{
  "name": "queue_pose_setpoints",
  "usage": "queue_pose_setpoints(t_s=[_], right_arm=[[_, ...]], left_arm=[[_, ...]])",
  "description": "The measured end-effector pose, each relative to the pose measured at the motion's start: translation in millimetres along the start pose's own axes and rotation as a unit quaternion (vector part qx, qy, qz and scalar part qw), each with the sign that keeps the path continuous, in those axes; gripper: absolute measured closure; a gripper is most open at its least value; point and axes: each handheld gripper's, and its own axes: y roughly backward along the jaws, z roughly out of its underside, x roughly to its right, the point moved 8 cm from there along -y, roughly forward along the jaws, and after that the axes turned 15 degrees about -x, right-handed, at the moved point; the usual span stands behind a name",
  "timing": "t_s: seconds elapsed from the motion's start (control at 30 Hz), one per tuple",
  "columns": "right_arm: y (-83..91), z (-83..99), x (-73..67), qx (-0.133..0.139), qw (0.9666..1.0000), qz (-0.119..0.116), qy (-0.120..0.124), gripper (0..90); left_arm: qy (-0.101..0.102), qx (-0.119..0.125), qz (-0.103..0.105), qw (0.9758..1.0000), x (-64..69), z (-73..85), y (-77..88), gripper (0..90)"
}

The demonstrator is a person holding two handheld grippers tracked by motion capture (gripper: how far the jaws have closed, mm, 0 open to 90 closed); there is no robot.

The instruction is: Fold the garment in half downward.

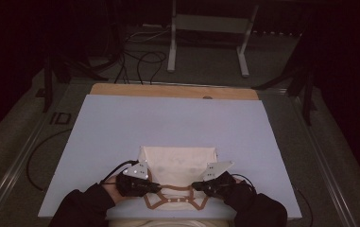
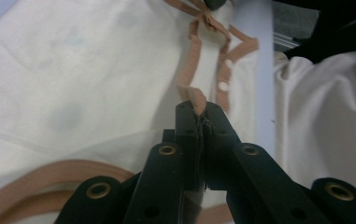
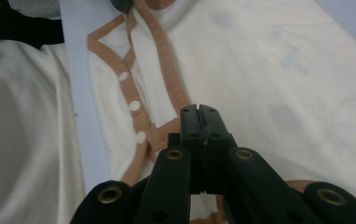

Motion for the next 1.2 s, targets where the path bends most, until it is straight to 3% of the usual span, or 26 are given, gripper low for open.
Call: queue_pose_setpoints(t_s=[0.23,0.6,1.07,1.2], right_arm=[[10.1,4.6,-19.6,0.012,0.9999,-0.01,0.003,90.0],[7.3,19.5,-38.1,0.009,0.9991,-0.041,0.013,90.0],[-4.3,32.9,-46.5,-0.012,0.9975,-0.067,0.02,89.5],[-6.0,36.4,-45.2,-0.017,0.9973,-0.071,0.013,84.0]], left_arm=[[-0.021,-0.004,0.003,0.9998,13.6,12.8,1.2,86.0],[-0.019,-0.025,0.011,0.9994,26.7,28.2,-8.3,81.6],[-0.031,-0.05,0.036,0.9976,35.0,37.9,-15.2,69.4],[-0.03,-0.049,0.038,0.9976,35.9,38.1,-15.5,68.1]])
